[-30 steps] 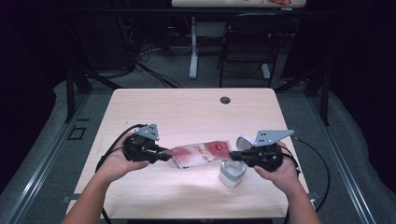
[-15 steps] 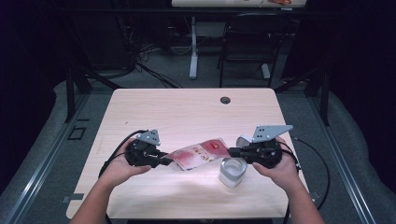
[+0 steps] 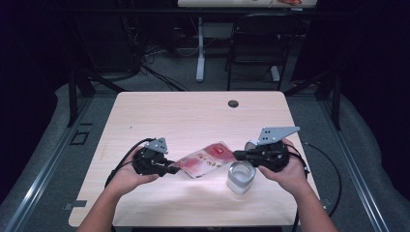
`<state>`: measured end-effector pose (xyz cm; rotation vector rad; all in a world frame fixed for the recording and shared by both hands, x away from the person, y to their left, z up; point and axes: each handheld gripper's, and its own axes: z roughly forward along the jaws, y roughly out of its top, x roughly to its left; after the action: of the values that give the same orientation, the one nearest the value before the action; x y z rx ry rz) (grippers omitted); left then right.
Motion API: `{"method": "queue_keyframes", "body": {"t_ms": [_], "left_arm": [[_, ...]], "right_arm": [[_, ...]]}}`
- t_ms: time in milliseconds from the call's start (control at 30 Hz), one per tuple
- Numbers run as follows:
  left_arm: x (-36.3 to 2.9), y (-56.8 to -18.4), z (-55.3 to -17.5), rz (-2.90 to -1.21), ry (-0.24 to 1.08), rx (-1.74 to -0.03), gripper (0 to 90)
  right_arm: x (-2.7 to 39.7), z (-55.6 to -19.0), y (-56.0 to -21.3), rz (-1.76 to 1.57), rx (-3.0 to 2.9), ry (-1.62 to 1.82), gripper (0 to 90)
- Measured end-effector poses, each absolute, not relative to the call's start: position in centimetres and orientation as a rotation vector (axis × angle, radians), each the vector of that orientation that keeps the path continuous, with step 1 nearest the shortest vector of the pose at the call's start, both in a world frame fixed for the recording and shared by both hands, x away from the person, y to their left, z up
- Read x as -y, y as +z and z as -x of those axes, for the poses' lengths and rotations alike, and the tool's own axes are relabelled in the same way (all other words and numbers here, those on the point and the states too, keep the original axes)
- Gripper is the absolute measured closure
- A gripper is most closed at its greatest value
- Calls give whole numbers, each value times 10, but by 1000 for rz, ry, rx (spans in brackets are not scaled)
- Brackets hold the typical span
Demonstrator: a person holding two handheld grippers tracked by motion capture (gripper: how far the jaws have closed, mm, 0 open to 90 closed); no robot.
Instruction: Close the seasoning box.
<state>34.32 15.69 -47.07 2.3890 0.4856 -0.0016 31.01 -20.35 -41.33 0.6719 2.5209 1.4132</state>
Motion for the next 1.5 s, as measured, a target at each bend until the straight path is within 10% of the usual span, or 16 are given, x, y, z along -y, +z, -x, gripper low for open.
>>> {"method": "queue_keyframes", "body": {"t_ms": [1500], "left_arm": [[-154, -490, -343, -2404, 36, -529, 675]], "right_arm": [[174, -308, -386, -559, -2519, 1423, 900]]}}
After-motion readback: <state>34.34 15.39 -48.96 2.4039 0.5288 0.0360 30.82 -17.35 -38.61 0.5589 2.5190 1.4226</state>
